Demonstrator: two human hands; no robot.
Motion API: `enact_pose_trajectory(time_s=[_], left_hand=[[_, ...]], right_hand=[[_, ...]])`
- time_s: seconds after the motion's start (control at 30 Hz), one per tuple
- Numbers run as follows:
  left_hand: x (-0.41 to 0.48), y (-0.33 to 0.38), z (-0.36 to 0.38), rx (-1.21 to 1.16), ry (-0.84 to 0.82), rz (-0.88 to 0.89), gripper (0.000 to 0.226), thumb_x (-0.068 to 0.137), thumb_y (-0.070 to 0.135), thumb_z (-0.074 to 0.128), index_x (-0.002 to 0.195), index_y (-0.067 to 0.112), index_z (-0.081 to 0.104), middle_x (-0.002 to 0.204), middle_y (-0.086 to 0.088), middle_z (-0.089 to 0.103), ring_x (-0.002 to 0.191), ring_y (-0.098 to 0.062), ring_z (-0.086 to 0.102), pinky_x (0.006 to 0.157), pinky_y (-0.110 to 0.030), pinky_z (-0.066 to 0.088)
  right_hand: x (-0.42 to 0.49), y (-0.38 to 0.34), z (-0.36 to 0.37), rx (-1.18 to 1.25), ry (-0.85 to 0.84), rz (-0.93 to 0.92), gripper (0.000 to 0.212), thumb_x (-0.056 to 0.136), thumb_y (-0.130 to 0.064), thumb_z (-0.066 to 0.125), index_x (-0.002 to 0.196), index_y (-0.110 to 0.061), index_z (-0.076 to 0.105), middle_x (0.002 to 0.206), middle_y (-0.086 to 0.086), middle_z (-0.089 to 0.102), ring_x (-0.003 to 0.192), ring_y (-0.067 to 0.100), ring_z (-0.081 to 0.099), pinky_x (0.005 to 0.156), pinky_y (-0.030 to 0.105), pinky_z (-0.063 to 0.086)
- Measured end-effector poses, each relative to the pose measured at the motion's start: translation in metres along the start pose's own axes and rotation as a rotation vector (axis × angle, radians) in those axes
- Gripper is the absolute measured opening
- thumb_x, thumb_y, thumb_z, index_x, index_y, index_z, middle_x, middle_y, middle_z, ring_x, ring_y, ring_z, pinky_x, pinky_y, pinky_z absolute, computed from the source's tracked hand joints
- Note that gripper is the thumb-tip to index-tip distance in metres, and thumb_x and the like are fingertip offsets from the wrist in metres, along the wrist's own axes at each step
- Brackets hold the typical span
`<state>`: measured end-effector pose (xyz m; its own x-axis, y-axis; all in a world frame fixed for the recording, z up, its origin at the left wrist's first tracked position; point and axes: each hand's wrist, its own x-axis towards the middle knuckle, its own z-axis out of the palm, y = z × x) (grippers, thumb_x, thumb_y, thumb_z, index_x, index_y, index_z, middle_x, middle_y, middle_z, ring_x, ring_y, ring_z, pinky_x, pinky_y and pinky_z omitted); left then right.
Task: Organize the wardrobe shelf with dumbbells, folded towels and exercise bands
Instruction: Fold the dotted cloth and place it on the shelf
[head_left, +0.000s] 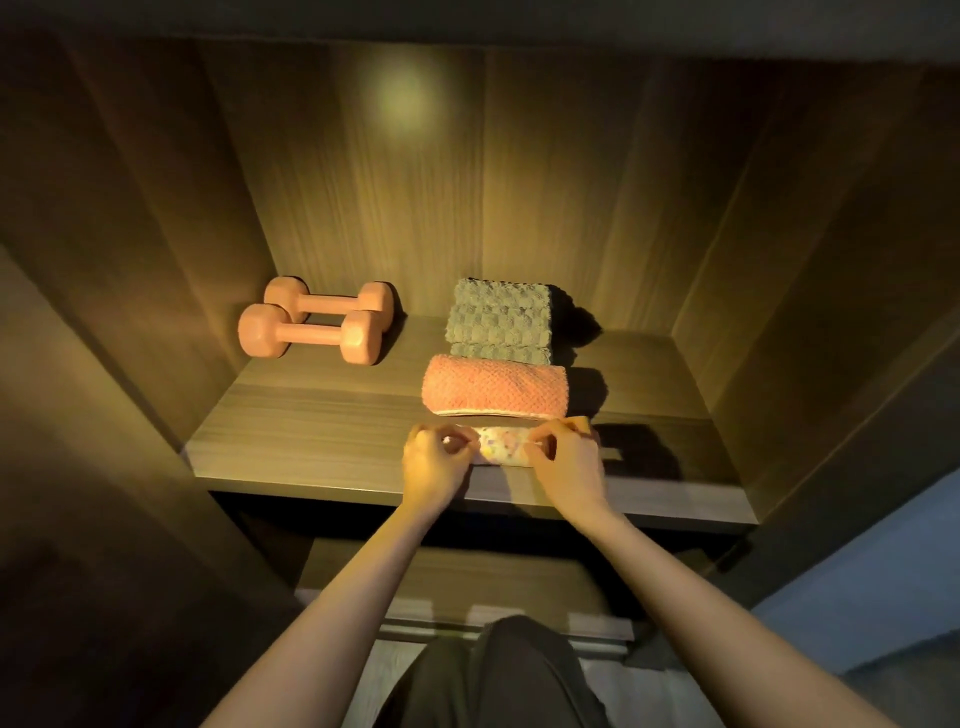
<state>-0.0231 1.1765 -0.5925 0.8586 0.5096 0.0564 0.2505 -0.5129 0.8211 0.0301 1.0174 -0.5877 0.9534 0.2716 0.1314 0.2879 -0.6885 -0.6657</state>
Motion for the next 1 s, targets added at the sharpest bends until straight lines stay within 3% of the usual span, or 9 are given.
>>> enact_pose_trajectory(time_s=[0.17, 0.3, 0.4, 0.5, 0.57, 0.73, 0.83, 0.9, 1.0], left_hand=[[-0.006, 0.006, 0.002, -0.122, 0.068, -0.054, 0.019, 0.078, 0.008, 0.074, 0.092, 0.011, 0.062, 0.088, 0.000, 0.067, 0.080, -0.011, 0.065, 0.071, -0.021, 0.048], [-0.006, -0.001, -0.006, -0.133, 0.020, -0.080, 0.035, 0.078, 0.013, 0.076, 0.104, 0.015, 0.053, 0.079, 0.009, 0.058, 0.069, 0.003, 0.053, 0.059, -0.013, 0.040], [-0.002, -0.006, -0.016, -0.152, -0.011, -0.074, 0.035, 0.080, 0.020, 0.075, 0.108, 0.015, 0.056, 0.088, 0.002, 0.064, 0.079, -0.008, 0.061, 0.065, -0.017, 0.048], [0.010, 0.002, -0.026, -0.417, 0.000, -0.189, 0.034, 0.081, 0.017, 0.075, 0.109, 0.010, 0.057, 0.106, -0.015, 0.067, 0.093, -0.025, 0.066, 0.077, -0.037, 0.057], [0.022, 0.012, -0.032, -0.566, 0.020, -0.244, 0.036, 0.080, 0.014, 0.076, 0.109, 0.004, 0.057, 0.110, -0.018, 0.066, 0.094, -0.024, 0.066, 0.070, -0.030, 0.058], [0.059, 0.033, -0.043, -0.560, 0.009, -0.197, 0.039, 0.077, 0.022, 0.077, 0.107, 0.004, 0.059, 0.104, -0.011, 0.068, 0.095, -0.024, 0.066, 0.081, -0.039, 0.057], [0.077, 0.039, -0.038, -0.537, 0.004, -0.196, 0.035, 0.079, 0.024, 0.076, 0.105, 0.006, 0.059, 0.099, -0.010, 0.067, 0.089, -0.021, 0.066, 0.067, -0.029, 0.059], [0.088, 0.038, -0.031, -0.526, -0.013, -0.187, 0.036, 0.082, 0.026, 0.074, 0.106, 0.003, 0.061, 0.096, -0.011, 0.067, 0.080, -0.017, 0.065, 0.060, -0.022, 0.057], [0.098, 0.034, -0.022, -0.502, -0.026, -0.179, 0.031, 0.088, 0.028, 0.067, 0.105, 0.002, 0.062, 0.094, -0.011, 0.067, 0.070, -0.011, 0.064, 0.060, -0.021, 0.057]], right_hand=[[0.000, -0.014, 0.006, 0.119, -0.006, 0.198, 0.028, 0.090, -0.020, 0.064, 0.113, -0.009, 0.052, 0.113, 0.010, 0.062, 0.104, 0.025, 0.061, 0.078, 0.029, 0.048], [0.001, -0.013, 0.001, 0.096, -0.060, 0.240, 0.021, 0.088, -0.023, 0.066, 0.097, -0.022, 0.047, 0.108, 0.007, 0.060, 0.099, 0.023, 0.061, 0.076, 0.030, 0.050], [0.000, -0.014, -0.008, 0.108, -0.097, 0.230, 0.025, 0.085, -0.021, 0.071, 0.090, -0.024, 0.046, 0.094, -0.001, 0.058, 0.093, 0.019, 0.060, 0.068, 0.027, 0.047], [0.009, -0.024, -0.021, 0.212, -0.128, 0.219, 0.029, 0.081, -0.020, 0.074, 0.096, -0.020, 0.049, 0.096, 0.002, 0.061, 0.092, 0.020, 0.060, 0.078, 0.037, 0.054], [0.019, -0.032, -0.028, 0.285, -0.120, 0.224, 0.030, 0.083, -0.020, 0.073, 0.098, -0.020, 0.047, 0.102, 0.003, 0.060, 0.094, 0.020, 0.060, 0.083, 0.041, 0.055], [0.051, -0.046, -0.034, 0.359, -0.071, 0.265, 0.033, 0.086, -0.021, 0.070, 0.112, -0.016, 0.050, 0.111, 0.007, 0.059, 0.100, 0.024, 0.061, 0.084, 0.037, 0.055], [0.069, -0.048, -0.034, 0.357, 0.077, 0.182, 0.026, 0.083, -0.009, 0.070, 0.104, -0.014, 0.054, 0.107, 0.006, 0.061, 0.089, 0.017, 0.059, 0.067, 0.021, 0.051], [0.075, -0.046, -0.032, 0.394, 0.142, 0.146, 0.032, 0.084, -0.005, 0.067, 0.112, -0.009, 0.052, 0.107, 0.009, 0.060, 0.079, 0.013, 0.054, 0.055, 0.010, 0.040], [0.079, -0.036, -0.029, 0.372, 0.202, 0.087, 0.036, 0.086, -0.007, 0.066, 0.117, -0.009, 0.049, 0.110, 0.008, 0.058, 0.082, 0.010, 0.053, 0.062, 0.017, 0.043]])
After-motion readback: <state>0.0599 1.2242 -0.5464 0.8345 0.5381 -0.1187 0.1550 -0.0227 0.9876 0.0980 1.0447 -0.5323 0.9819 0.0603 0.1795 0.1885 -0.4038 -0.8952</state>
